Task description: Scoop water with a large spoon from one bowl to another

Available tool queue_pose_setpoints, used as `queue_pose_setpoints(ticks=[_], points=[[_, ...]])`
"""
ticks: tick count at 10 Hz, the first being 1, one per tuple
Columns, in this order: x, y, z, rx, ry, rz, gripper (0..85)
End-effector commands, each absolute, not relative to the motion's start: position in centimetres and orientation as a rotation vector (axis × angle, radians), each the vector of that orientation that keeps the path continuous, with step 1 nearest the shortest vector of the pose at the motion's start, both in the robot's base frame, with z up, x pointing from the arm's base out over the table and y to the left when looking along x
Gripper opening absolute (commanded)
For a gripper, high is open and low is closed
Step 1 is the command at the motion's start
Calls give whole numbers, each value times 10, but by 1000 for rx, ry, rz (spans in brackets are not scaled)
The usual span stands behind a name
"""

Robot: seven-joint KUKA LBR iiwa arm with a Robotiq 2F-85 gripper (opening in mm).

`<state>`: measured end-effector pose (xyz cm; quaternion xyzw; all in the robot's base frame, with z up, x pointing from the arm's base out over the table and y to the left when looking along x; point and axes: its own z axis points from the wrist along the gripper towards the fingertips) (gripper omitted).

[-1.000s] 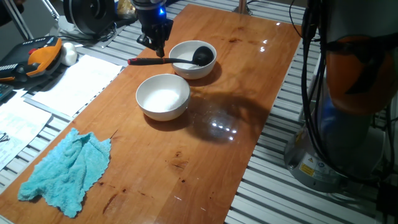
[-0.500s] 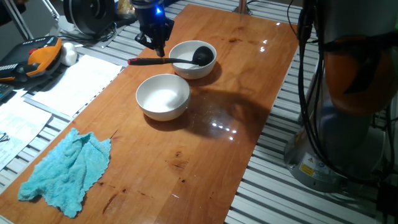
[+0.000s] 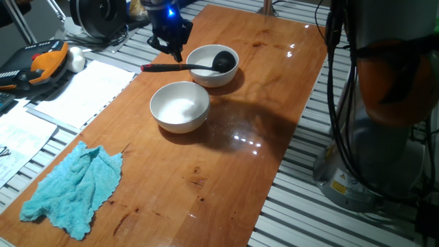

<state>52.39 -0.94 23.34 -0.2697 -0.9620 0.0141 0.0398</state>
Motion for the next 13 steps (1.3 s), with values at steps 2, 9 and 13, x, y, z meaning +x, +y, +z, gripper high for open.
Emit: queue_pose_setpoints(ticks=[2, 9, 13], points=[[523, -10, 235, -1376, -2760, -9, 0], [524, -15, 235, -1917, -2538, 57, 0], [528, -17, 232, -2045, -2374, 70, 0]])
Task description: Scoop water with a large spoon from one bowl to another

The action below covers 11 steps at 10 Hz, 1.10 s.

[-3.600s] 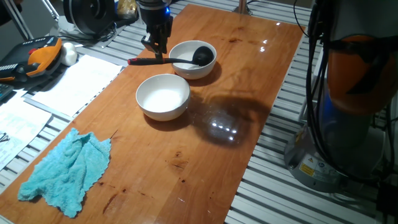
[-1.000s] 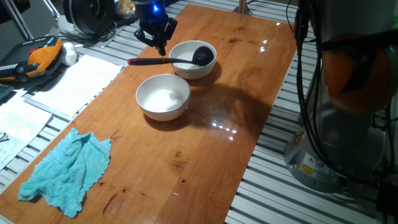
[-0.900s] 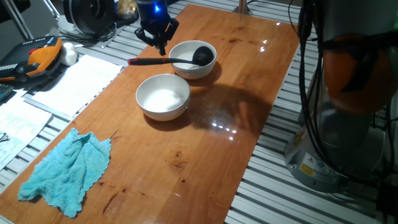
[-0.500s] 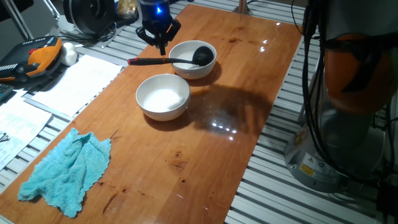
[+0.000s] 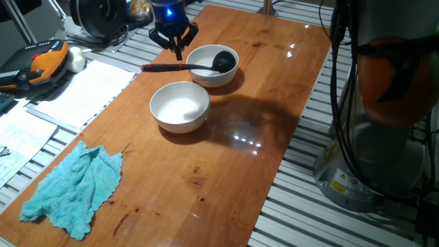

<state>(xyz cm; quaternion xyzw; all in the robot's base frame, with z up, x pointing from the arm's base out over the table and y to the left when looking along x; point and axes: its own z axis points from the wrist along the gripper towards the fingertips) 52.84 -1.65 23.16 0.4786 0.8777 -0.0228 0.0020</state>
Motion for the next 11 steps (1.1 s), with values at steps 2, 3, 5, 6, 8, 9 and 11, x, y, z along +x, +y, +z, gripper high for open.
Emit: queue_pose_setpoints(ticks=[2, 3, 5, 6, 8, 9, 11], points=[[530, -18, 230, 2057, 2366, -82, 0], [531, -17, 230, 2054, 2367, -77, 0], [533, -14, 229, 2078, 2361, -64, 0], [533, -15, 229, 2076, 2363, -67, 0], [532, -14, 231, 2072, 2355, -72, 0], [533, -14, 230, 2065, 2353, -79, 0], [534, -14, 229, 2055, 2356, -79, 0]])
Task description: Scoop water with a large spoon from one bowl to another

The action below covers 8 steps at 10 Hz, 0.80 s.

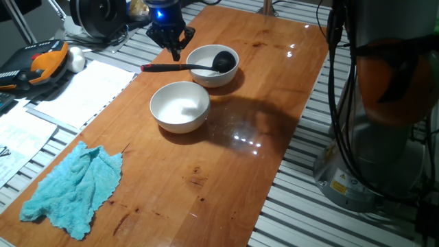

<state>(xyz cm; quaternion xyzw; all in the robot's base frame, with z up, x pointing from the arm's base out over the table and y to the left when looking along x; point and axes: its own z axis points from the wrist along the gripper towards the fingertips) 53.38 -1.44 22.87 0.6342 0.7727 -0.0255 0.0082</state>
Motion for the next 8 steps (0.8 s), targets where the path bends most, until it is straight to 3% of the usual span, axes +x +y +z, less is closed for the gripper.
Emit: queue_pose_setpoints(ticks=[1, 5, 8], points=[[534, -14, 228, 2063, 2343, -86, 0], [535, -15, 227, 2169, 2268, -49, 0], [535, -15, 227, 2230, 2232, -92, 0]])
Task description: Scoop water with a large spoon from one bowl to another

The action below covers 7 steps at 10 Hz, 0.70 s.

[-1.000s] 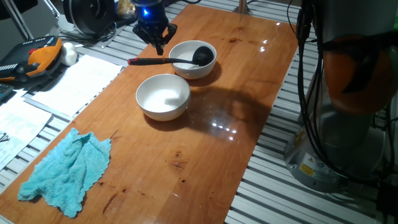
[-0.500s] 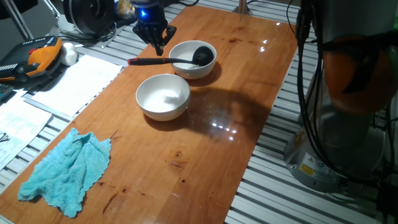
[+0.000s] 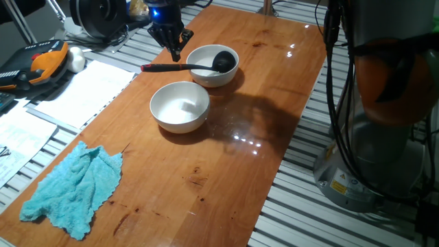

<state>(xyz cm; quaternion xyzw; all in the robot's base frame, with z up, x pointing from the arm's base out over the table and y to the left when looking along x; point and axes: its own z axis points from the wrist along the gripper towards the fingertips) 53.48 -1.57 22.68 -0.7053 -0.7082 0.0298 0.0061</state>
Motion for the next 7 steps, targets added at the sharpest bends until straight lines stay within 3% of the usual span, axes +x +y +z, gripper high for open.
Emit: queue_pose_setpoints(ticks=[1, 5, 7], points=[[535, -15, 227, -2207, -2230, 93, 0], [535, -15, 227, -2195, -2300, 13, 0], [535, -15, 227, -2292, -2291, 62, 0]])
